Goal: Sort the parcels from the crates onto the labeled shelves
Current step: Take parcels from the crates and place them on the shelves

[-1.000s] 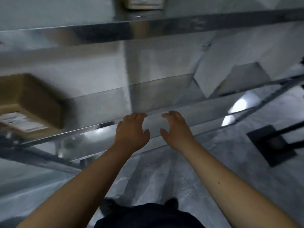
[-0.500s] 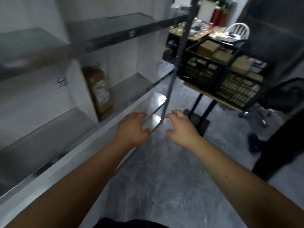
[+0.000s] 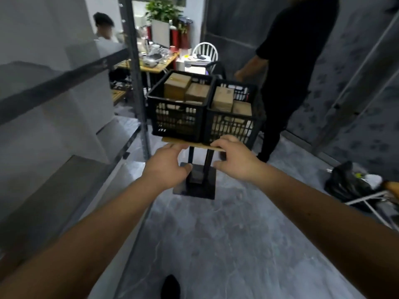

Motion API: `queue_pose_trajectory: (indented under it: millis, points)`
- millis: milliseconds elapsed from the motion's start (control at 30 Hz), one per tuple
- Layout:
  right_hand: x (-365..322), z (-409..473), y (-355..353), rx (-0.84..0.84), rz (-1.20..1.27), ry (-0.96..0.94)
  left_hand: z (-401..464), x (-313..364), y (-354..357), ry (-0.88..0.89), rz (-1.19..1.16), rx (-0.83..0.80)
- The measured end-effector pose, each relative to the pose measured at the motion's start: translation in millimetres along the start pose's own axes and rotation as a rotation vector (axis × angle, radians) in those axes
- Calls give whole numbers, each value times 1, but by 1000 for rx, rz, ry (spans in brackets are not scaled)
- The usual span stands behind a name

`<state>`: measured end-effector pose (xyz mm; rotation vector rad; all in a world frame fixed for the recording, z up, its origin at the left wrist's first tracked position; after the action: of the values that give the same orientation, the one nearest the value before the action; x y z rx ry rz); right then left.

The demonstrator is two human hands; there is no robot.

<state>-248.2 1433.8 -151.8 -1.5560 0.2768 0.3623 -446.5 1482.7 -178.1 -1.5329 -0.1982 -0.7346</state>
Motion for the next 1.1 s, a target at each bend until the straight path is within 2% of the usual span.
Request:
queue_pose_trajectory:
  millis: [233, 500, 700, 867, 1100]
  points:
    - [62, 89, -44, 62, -29, 136, 149, 24, 12, 157, 0, -95]
    - [127, 158, -65, 147, 29, 232, 260, 63, 42, 241, 18, -210]
    - [194, 217, -74, 155, 109, 288, 344, 92, 74, 254, 62, -184]
    - [261, 284, -81, 138, 156, 244, 422, 115, 108, 236, 108, -145]
    - [349, 388, -74, -7, 157, 214, 514, 135, 154, 130, 253, -153]
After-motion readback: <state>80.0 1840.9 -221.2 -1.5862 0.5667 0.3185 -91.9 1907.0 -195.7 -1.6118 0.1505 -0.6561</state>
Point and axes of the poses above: each hand's wrist, its own z-axis towards the middle knuckle, its own y-axis out of the palm, x = y × z, the point moved 7 cm from there along z, towards the middle knuckle, and after that the axes turned 6 degrees about -y, right-handed, at the moved point
